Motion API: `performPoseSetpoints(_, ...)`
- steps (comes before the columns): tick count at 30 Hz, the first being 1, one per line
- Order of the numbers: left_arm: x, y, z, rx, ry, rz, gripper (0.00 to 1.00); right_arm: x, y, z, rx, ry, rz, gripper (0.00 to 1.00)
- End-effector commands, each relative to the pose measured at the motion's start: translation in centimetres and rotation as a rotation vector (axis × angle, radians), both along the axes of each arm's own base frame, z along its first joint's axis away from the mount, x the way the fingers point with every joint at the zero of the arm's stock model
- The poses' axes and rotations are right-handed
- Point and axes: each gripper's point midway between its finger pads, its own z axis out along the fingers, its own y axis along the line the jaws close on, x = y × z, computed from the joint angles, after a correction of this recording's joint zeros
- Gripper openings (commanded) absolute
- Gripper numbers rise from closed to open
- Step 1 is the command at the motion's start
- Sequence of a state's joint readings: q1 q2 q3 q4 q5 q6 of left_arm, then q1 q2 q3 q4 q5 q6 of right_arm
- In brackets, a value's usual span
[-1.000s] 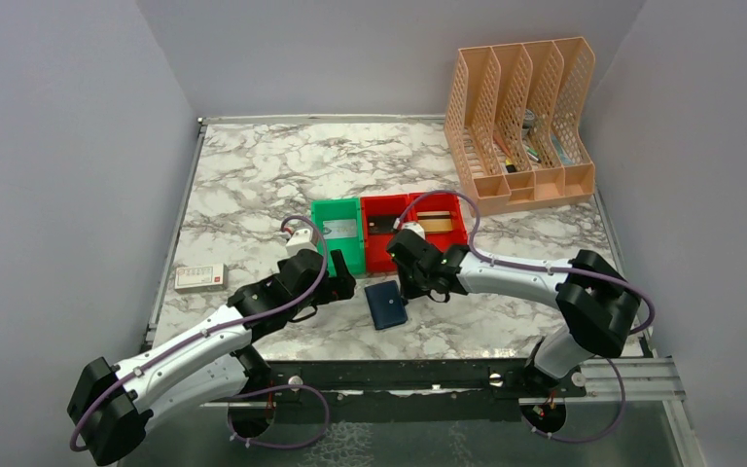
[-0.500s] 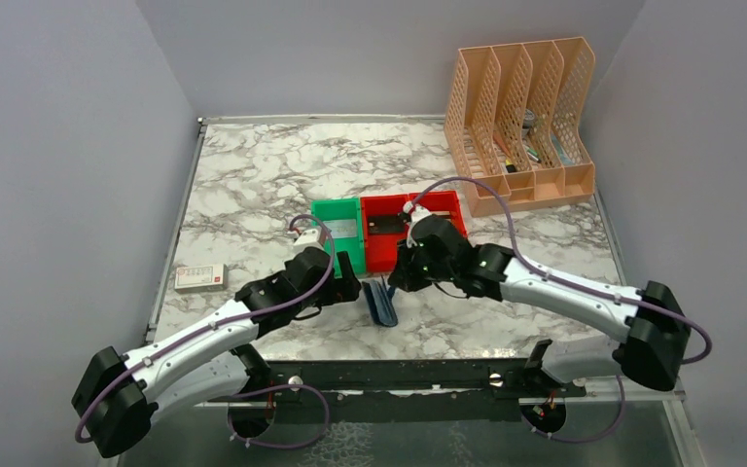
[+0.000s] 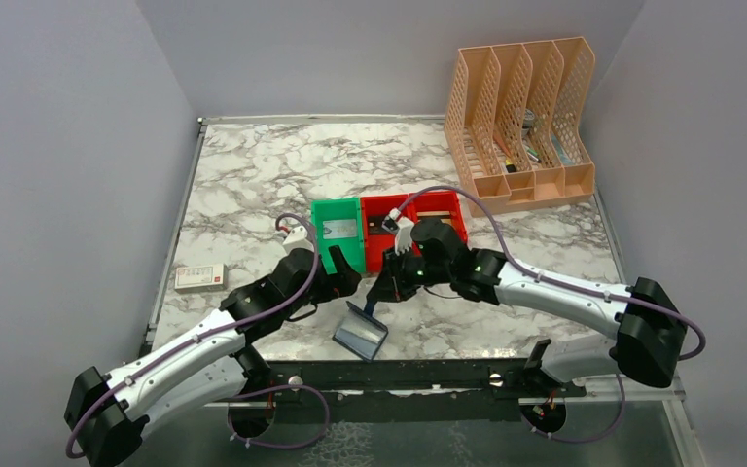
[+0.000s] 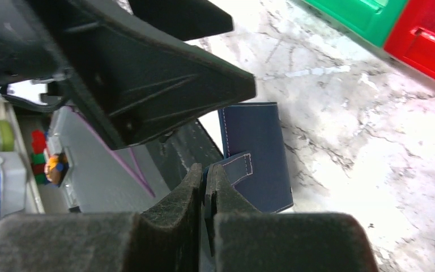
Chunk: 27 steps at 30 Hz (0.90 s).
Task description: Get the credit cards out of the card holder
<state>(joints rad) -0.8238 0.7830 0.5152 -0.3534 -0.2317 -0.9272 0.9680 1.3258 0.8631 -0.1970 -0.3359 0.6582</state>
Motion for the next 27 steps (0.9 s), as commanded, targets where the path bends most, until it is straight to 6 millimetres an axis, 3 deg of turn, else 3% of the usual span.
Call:
performPoseSetpoints(1,0.2,0.9,-0.6,0.007,0.008,0.054,0.97,-0.2,0.5,2.3,0.108,0.011,-0.036,0.01)
performPoseSetpoints(3,0.2,0.9,-0.7,0.008,0.014,0.058,0.97,1.0,-1.4,0.6,0.041,0.028,-0.145,0.01)
performPoseSetpoints(6,0.3,0.6,-0.3,0.001,0.013,0.051,0.96,2.6,-5.5,-3.9,-0.077,0.14,-0.281,0.01)
performPoseSetpoints(9,0.5,0.2,0.2,0.004,0.003,0.033,0.96,2.5,-9.8,-8.8,-0.135,0.27,-0.408,0.01)
performPoseSetpoints(11,0.5,-0.2,0.3,0.006,0.002,0.003,0.93,1.8,-11.7,-10.6,-0.118,0.327,-0.457,0.01)
performPoseSetpoints(18,-1.6,-4.7,-0.7,-0.097,0.097,-0.213,0.8,1.1,-15.2,-13.2,-0.178,0.33,-0.596,0.01)
performPoseSetpoints(22,-2.6,-5.4,-1.9,-0.08,0.15,-0.272,0.78,1.3,-15.2,-13.2,-0.176,0.314,-0.59,0.01)
performPoseSetpoints(27,-2.5,-5.6,-1.0,-0.091,0.125,-0.28,0.76,1.3,-15.3,-14.0,-0.208,0.324,-0.585,0.01)
